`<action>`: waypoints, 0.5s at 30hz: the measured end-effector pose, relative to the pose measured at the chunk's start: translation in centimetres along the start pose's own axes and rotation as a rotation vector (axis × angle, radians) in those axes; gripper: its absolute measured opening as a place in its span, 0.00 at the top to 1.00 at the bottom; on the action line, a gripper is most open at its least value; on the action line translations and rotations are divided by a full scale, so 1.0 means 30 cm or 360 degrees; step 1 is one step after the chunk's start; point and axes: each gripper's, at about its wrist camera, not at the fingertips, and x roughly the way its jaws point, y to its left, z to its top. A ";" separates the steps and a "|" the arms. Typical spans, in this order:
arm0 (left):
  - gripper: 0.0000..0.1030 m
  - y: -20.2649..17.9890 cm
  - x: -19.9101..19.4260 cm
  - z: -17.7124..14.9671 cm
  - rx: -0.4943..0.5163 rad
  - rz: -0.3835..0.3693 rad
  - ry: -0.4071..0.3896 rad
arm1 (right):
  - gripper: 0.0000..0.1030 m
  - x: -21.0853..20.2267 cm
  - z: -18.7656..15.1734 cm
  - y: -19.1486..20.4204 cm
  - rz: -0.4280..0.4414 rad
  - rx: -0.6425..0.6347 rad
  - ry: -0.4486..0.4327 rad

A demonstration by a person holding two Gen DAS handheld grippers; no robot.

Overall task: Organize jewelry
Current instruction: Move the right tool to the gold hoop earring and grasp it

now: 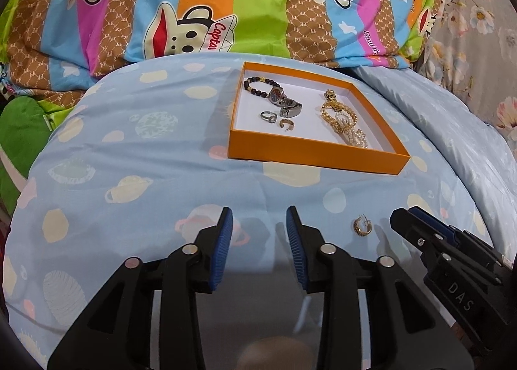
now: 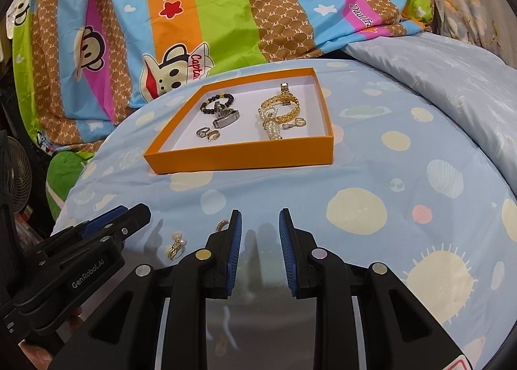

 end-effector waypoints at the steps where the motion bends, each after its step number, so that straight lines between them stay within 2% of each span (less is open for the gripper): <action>1: 0.65 0.005 0.001 -0.002 -0.0006 -0.0003 0.0006 | 0.73 0.003 0.000 0.004 0.0002 -0.0006 0.0008; 15: 0.59 0.084 -0.020 -0.039 -0.0146 -0.0047 0.0069 | 0.70 0.066 0.000 0.082 -0.0002 -0.0145 0.0136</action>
